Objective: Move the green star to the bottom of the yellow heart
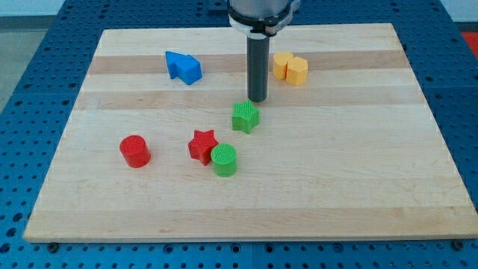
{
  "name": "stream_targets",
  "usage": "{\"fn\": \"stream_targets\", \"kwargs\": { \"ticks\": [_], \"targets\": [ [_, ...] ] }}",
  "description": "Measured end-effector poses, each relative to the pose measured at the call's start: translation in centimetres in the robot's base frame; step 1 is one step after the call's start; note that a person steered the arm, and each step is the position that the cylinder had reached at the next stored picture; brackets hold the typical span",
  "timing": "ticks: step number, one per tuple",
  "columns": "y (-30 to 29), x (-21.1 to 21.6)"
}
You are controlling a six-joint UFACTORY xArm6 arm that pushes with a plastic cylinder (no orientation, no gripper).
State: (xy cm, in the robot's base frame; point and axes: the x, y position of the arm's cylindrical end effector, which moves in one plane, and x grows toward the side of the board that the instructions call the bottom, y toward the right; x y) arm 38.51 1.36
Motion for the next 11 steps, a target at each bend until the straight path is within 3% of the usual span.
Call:
{"fn": "stream_targets", "kwargs": {
  "ticks": [1,2,3,4,7,9,11],
  "targets": [
    [1.8,1.9],
    [6.8,11.5],
    [5.6,20.1],
    [3.0,23.4],
    [-6.9,18.5],
    [-7.5,17.2],
    [-3.4,10.2]
  ]
}}
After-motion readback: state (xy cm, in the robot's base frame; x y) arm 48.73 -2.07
